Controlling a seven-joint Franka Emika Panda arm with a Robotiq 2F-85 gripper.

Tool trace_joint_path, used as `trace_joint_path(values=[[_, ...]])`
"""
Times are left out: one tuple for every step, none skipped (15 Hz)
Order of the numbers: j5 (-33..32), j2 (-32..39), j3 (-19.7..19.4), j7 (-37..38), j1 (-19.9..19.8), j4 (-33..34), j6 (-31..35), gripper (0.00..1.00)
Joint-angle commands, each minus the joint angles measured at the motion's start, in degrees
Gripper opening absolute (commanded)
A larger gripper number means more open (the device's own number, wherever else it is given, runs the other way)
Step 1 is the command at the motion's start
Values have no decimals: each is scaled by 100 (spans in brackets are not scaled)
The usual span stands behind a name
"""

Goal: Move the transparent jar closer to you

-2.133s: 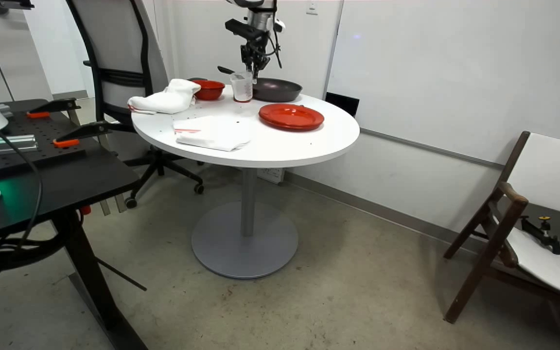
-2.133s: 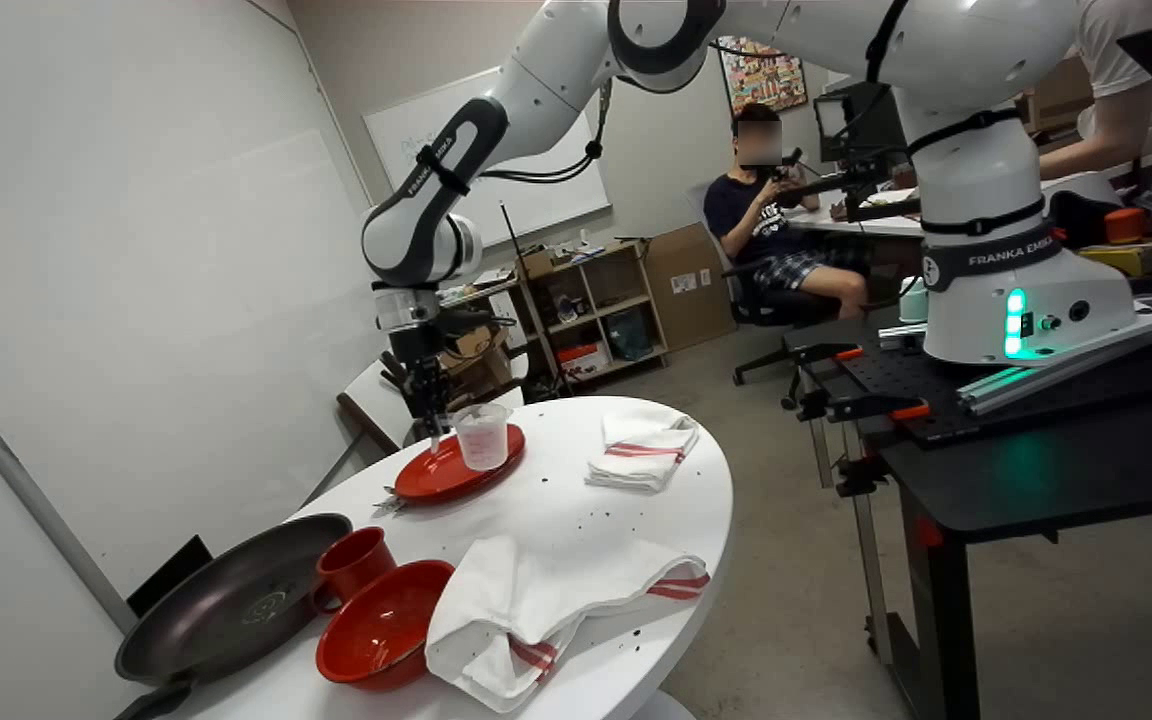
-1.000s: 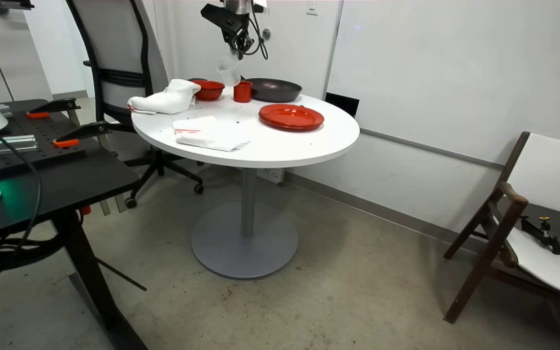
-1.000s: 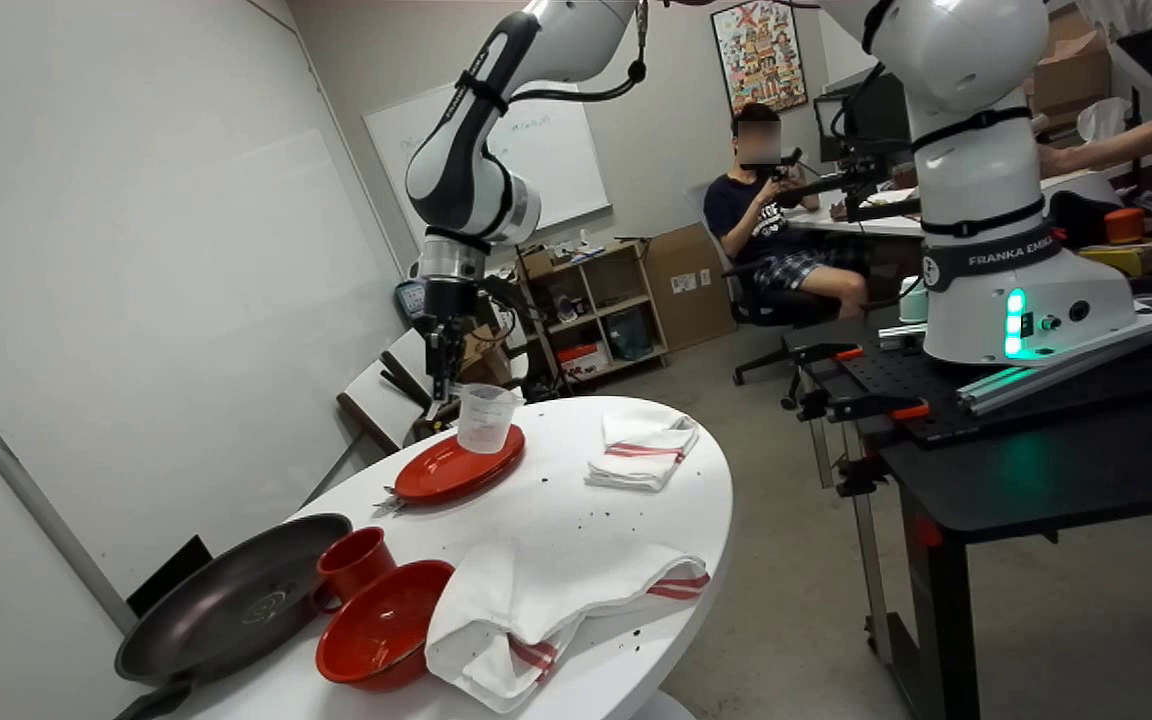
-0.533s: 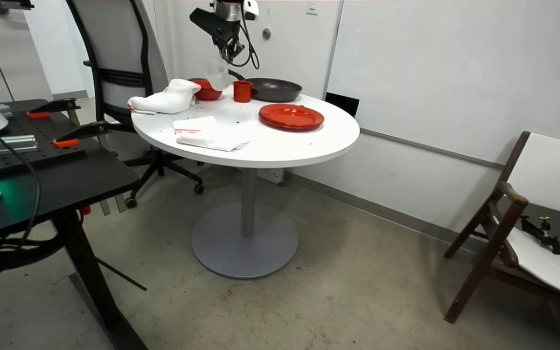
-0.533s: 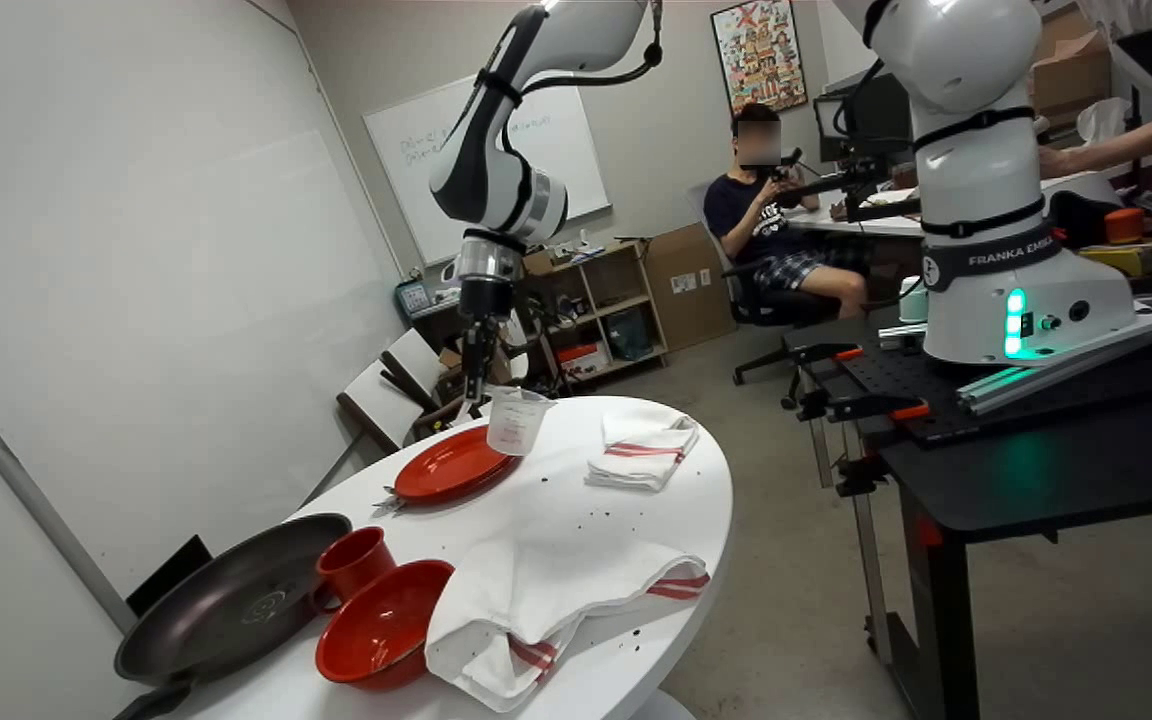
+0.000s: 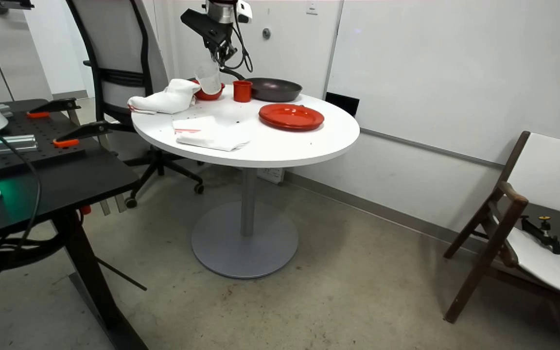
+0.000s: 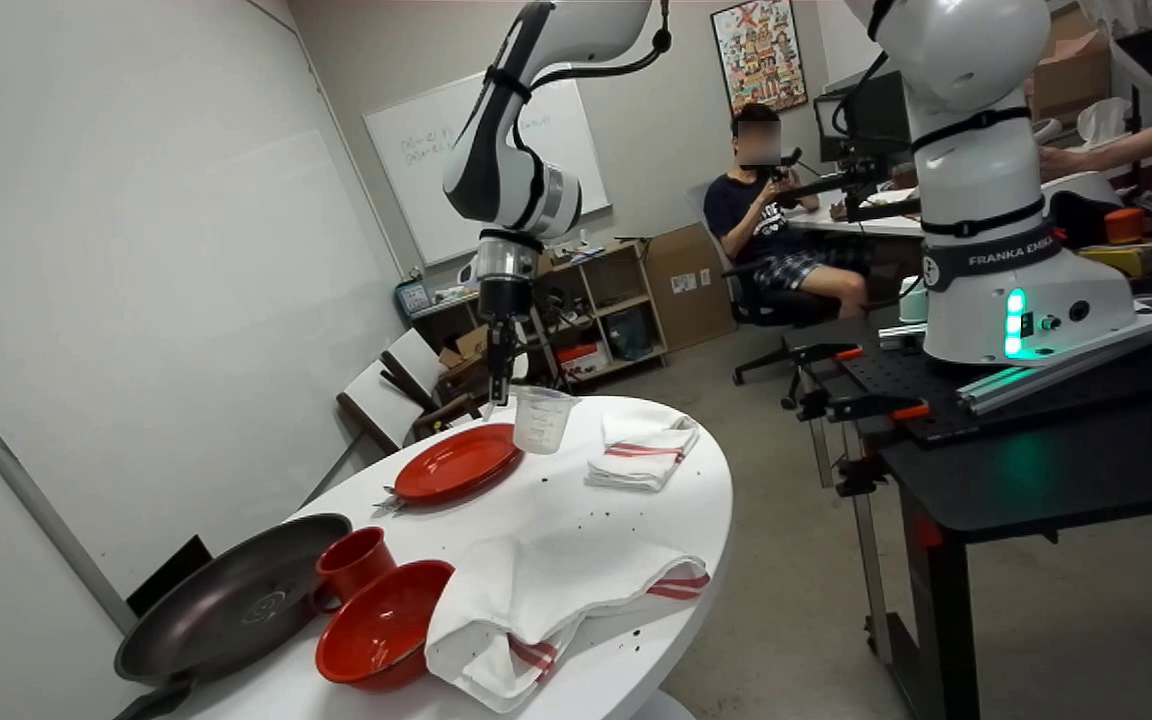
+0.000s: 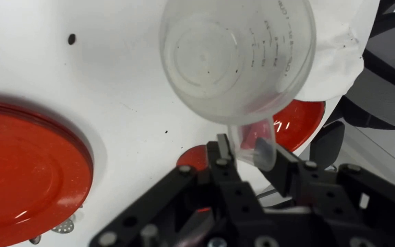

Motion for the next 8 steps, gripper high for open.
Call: trace_joint_path(values=[[36, -394, -339, 37, 436, -425, -172, 7], [7, -440, -384, 50, 532, -515, -204, 7], [-5, -479, -424, 62, 618, -594, -230, 7], [-84, -513, -487, 163, 743, -689, -240, 7], [-127, -572, -533, 273, 849, -803, -241, 7], [-222, -638, -598, 419, 968, -936, -234, 7], [-251, -685, -624, 503, 1048, -1045, -248, 7], [-319, -735, -662, 617, 1133, -1153, -257, 7]])
